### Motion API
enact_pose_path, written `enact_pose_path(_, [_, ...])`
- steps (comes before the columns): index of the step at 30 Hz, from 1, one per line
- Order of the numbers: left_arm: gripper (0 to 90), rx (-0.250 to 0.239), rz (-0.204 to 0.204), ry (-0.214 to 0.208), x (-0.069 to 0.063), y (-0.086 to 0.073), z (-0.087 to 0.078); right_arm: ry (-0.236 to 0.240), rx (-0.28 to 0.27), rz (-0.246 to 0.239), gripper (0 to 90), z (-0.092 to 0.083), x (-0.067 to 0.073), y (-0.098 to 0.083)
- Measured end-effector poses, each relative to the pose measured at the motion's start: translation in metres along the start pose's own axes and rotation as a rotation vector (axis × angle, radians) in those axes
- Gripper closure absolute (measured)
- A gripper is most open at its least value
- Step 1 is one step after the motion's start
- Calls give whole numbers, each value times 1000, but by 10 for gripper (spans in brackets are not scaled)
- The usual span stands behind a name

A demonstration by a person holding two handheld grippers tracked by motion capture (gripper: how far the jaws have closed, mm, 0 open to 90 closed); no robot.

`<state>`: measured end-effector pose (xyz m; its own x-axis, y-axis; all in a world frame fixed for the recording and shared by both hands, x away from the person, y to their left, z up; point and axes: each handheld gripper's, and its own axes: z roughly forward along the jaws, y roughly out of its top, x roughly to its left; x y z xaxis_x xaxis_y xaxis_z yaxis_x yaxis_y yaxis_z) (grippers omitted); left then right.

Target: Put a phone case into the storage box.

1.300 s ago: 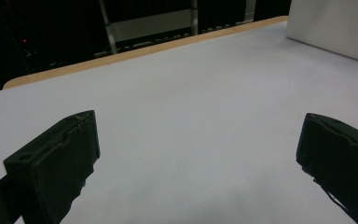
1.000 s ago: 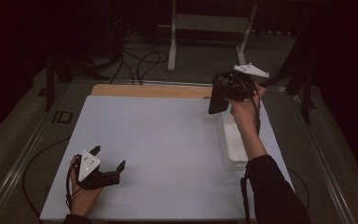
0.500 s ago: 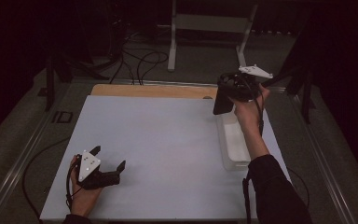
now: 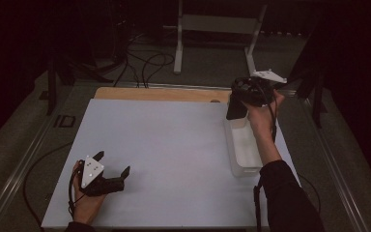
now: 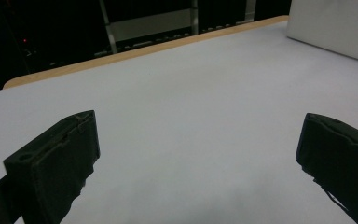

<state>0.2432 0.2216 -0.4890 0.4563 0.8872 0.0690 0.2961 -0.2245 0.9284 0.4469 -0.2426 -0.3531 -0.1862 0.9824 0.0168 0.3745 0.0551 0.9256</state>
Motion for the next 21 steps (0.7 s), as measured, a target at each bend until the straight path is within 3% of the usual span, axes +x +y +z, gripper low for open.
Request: enact_pose_path(21, [0,-2,-1,3,0,0,-1,-55,18,23,139,5,-15,-7])
